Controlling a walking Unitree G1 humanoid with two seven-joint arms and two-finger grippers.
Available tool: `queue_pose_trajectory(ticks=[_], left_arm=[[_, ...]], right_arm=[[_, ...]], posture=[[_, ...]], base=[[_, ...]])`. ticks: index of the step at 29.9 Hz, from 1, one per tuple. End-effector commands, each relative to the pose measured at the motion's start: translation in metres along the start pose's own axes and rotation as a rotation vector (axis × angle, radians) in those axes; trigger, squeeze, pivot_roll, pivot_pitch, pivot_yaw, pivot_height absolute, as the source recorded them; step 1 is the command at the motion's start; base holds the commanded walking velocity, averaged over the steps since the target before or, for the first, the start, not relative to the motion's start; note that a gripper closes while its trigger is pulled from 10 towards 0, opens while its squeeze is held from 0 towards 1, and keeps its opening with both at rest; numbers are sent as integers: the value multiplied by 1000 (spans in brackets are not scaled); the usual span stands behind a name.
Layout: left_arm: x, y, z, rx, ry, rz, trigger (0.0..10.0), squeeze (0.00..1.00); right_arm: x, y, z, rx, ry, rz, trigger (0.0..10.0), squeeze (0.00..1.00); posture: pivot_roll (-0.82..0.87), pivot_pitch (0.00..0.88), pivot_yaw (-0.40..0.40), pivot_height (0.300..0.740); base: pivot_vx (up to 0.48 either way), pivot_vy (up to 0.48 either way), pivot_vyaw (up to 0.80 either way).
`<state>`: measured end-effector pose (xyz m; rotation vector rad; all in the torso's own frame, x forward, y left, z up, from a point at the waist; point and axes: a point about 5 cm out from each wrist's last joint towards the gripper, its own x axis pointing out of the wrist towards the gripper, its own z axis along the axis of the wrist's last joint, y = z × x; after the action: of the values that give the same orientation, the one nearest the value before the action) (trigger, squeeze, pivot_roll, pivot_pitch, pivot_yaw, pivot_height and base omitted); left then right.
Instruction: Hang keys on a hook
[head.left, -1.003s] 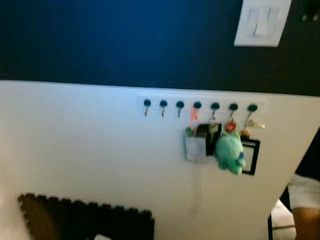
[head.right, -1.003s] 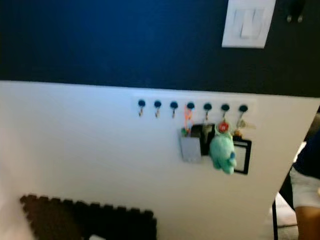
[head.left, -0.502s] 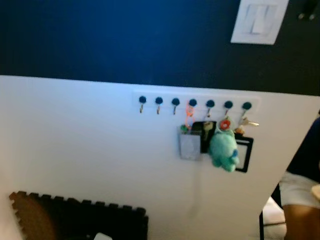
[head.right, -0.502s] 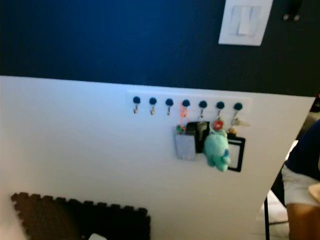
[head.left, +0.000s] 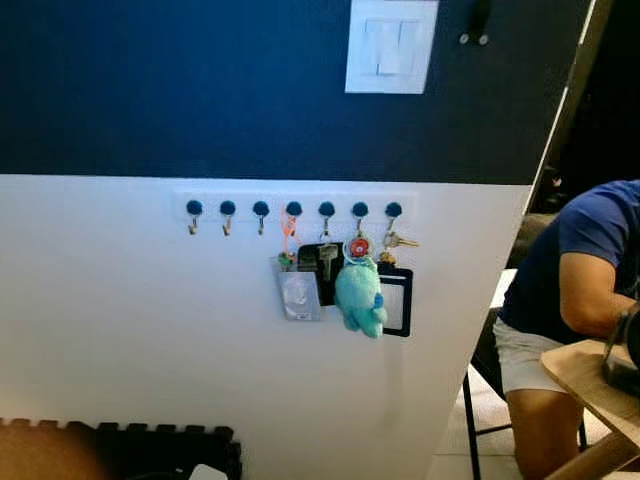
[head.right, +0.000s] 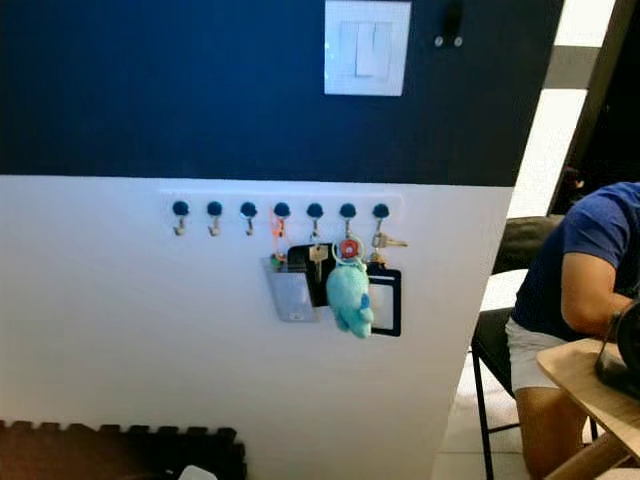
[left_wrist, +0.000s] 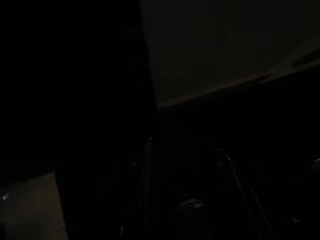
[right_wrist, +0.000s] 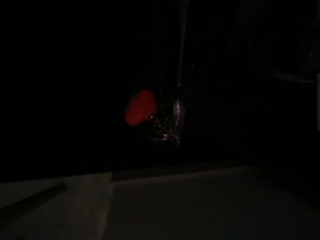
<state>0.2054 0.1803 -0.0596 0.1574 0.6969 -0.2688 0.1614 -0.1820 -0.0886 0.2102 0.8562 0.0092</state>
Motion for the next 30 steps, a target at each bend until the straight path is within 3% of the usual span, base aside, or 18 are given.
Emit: queue_pose_trajectory(ticks=[1, 22, 30], left_arm=[[-2, 1, -6, 0, 24, 0, 10000, 0], [-1, 1, -6, -19, 39, 3, 10000, 0], [-1, 1, -6, -21, 36, 0, 10000, 0]], right_arm=[[1, 0, 2, 3, -6, -4, 10000, 0], [1, 0, 3, 4, -6, -6, 10000, 0], [1, 0, 3, -1, -3, -2, 10000, 0]], posture=[[96, 11, -11, 740], [96, 9, -9, 740], [100, 4, -14, 740]], base=[[0, 0, 0], [0, 0, 0], [0, 334, 0]])
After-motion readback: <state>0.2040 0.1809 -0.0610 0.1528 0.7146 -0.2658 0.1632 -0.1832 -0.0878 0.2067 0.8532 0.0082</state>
